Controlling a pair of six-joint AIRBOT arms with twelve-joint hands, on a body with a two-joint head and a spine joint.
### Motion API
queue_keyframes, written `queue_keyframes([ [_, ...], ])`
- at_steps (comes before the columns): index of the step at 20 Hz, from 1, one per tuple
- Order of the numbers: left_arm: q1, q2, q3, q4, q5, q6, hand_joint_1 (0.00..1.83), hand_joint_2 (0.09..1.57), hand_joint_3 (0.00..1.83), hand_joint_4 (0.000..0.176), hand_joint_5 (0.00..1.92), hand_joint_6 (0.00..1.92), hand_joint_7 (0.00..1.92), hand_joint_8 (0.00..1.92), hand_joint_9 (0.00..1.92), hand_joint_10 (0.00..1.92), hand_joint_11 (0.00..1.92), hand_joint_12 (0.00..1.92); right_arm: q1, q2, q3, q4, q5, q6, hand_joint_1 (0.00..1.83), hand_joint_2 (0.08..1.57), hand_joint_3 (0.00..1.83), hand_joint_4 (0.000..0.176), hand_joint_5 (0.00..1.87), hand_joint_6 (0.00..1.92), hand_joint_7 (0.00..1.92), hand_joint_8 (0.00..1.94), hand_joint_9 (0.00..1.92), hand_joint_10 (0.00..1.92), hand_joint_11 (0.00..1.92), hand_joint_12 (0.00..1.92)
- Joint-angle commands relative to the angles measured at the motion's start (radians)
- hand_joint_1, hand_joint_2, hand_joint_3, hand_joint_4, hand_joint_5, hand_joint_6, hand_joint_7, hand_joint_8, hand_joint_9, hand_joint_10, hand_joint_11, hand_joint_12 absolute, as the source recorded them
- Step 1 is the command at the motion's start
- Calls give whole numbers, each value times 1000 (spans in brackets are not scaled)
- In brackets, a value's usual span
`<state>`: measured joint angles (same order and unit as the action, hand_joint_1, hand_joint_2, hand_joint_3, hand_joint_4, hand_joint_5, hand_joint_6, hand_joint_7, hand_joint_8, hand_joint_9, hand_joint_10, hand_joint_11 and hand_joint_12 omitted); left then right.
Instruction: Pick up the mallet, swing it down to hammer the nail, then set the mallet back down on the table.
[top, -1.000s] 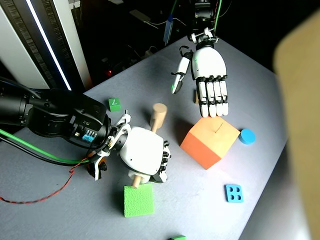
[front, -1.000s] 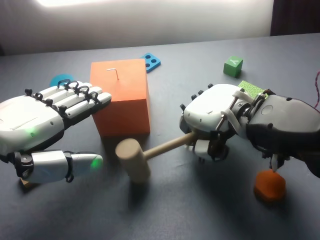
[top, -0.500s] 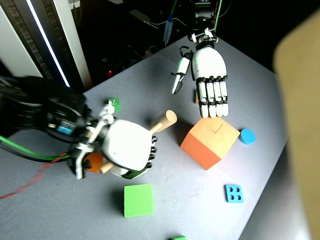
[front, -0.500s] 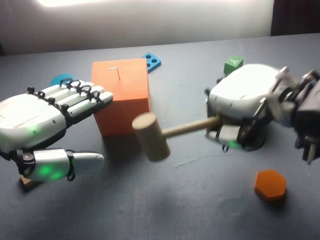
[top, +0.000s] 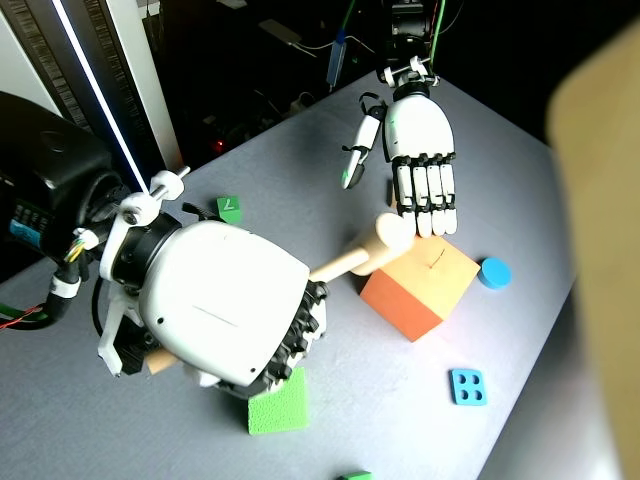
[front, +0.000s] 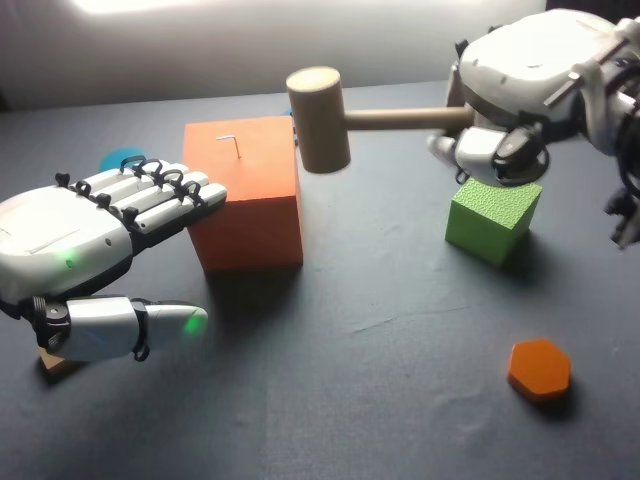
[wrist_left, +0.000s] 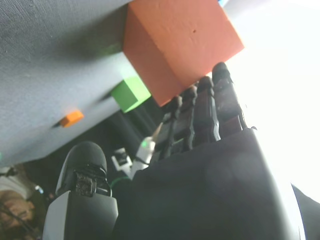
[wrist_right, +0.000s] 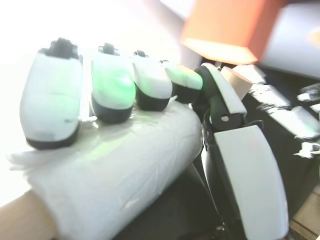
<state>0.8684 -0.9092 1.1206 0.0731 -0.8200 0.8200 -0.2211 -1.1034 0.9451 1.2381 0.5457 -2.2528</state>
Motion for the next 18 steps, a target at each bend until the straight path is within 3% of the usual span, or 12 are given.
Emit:
queue_keyframes([
  [1,-6,3,-1,-1,-64,-3,0,1256,0,0,4,1,0,0,0,0,0,0,16,-5,9,-93,55,24,413,1565,4,0,1089,1921,1409,1941,1551,1921,1736,1921],
  [8,-8,3,2,-1,-62,-5,0,1262,1,0,21,7,5,2,0,0,0,0,30,-147,149,-243,87,81,415,1566,7,0,1143,1921,1441,1941,1562,1921,1737,1921],
  [18,-12,3,4,-1,-62,-6,0,1259,0,0,30,11,21,7,0,0,0,0,47,-273,260,-294,79,82,349,1571,6,0,1133,1921,1437,1941,1564,1921,1734,1921],
])
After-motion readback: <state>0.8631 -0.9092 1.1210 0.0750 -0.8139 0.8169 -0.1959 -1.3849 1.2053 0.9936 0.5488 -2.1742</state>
